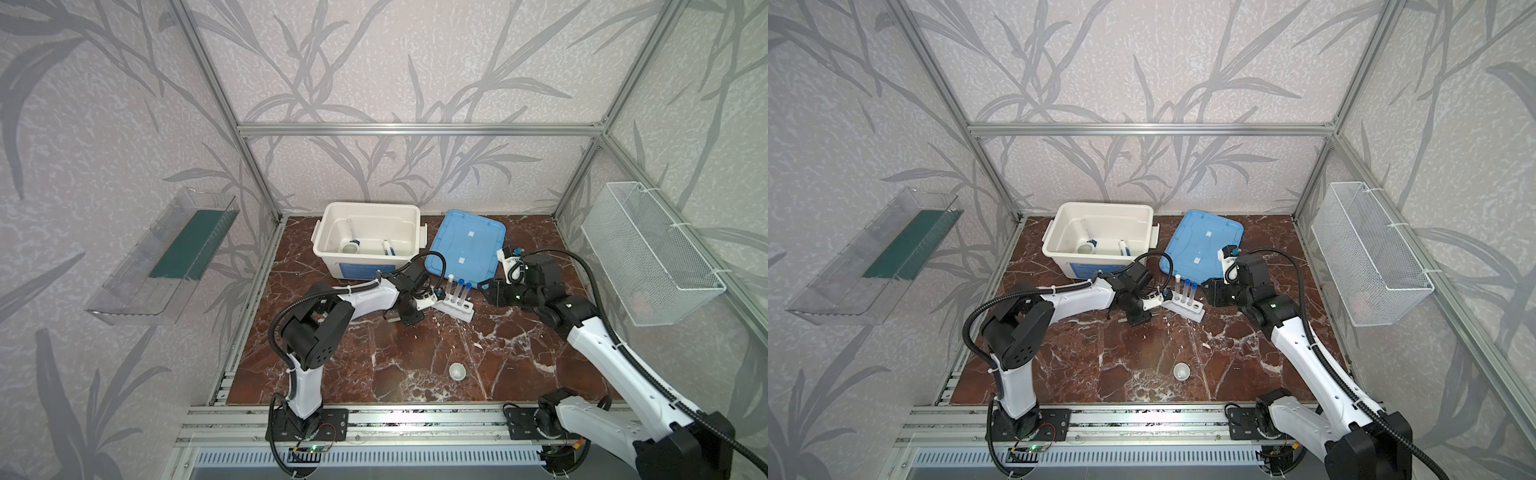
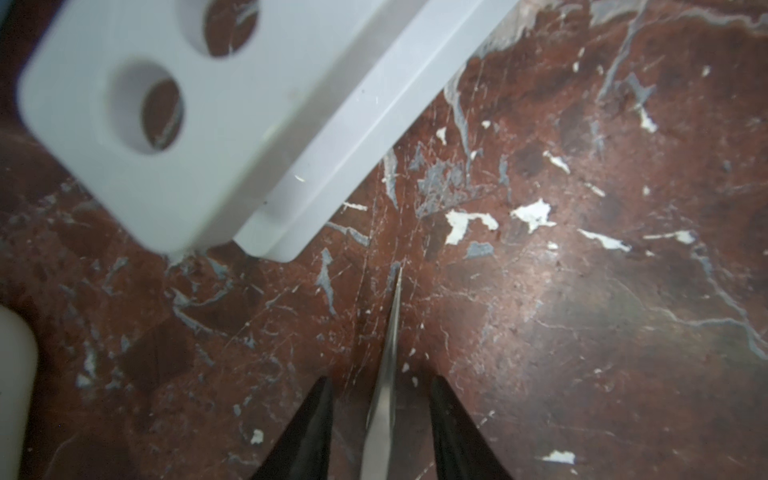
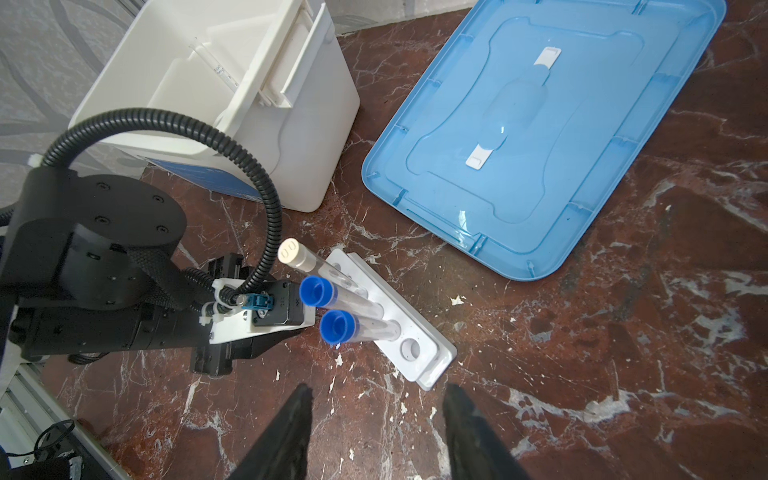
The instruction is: Organize the chemistry lab equipment
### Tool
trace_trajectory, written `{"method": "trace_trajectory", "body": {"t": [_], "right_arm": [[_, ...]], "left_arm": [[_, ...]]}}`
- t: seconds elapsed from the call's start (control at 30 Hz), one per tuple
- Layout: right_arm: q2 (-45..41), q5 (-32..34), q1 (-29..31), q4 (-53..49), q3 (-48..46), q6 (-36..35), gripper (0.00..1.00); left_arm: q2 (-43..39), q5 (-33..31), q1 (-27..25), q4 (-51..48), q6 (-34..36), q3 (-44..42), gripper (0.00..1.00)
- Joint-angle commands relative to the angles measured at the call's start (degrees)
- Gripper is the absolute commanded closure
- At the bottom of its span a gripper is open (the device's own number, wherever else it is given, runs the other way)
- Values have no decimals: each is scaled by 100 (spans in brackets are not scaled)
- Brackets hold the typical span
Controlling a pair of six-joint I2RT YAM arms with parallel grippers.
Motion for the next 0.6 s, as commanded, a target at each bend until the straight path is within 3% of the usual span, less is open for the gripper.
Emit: {"method": "trace_trajectory", "body": {"t": [0.0, 0.3, 0.57], "right_arm": [[-101, -94, -33, 107, -80, 30, 48], [-101, -86, -60, 122, -94, 45, 48], [-110, -77, -77, 126, -85, 63, 48]], "left_arm": [[120, 42, 23, -284, 171, 167, 65], [152, 77, 28, -448, 195, 240, 83], [123, 113, 31, -509, 206, 222, 91]]}}
